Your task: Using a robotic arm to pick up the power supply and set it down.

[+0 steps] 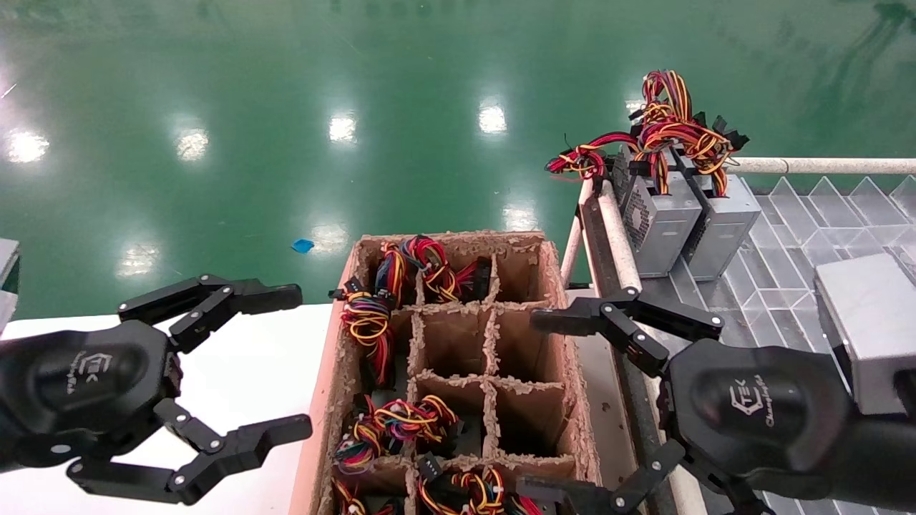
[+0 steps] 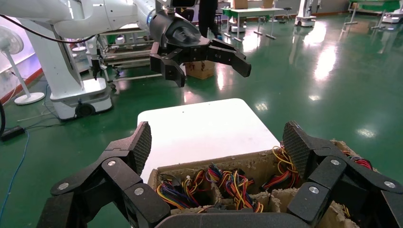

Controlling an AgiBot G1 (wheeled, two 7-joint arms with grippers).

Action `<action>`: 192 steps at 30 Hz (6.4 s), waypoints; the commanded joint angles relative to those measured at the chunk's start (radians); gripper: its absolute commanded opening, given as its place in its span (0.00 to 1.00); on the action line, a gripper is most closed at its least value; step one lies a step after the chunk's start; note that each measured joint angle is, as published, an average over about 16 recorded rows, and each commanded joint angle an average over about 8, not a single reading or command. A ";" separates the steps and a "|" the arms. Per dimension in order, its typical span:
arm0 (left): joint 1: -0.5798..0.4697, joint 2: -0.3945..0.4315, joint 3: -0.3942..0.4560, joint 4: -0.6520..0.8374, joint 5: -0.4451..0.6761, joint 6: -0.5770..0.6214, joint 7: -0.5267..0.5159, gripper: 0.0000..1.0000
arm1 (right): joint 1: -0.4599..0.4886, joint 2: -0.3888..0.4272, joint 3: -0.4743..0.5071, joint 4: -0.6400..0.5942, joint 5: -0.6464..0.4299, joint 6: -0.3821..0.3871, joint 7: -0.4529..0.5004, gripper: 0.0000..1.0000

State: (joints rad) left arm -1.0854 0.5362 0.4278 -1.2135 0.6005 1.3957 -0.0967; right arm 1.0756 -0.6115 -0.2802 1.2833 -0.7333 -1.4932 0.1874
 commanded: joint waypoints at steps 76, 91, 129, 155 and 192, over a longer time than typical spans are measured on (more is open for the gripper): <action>0.000 0.000 0.000 0.000 0.000 0.000 0.000 0.00 | 0.380 -0.441 -0.319 -0.457 -0.510 -0.024 -0.138 0.00; 0.000 0.000 0.000 0.000 0.000 0.000 0.000 0.00 | 0.402 -0.470 -0.350 -0.501 -0.566 -0.005 -0.143 0.00; 0.000 0.000 0.000 0.000 0.000 0.000 0.000 0.00 | 0.582 -0.342 -0.255 -0.199 -0.474 -0.028 -0.015 0.00; 0.000 0.000 0.000 0.000 0.000 0.000 0.000 0.00 | 0.914 -0.123 -0.137 -0.190 -0.595 0.013 -0.089 0.00; 0.000 0.000 0.000 0.000 0.000 0.000 0.000 0.00 | 0.749 -0.056 -0.128 -0.750 -0.642 0.121 -0.397 0.00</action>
State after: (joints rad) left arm -1.0854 0.5362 0.4278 -1.2135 0.6005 1.3957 -0.0968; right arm 1.8195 -0.6662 -0.4029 0.5415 -1.3633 -1.3777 -0.2070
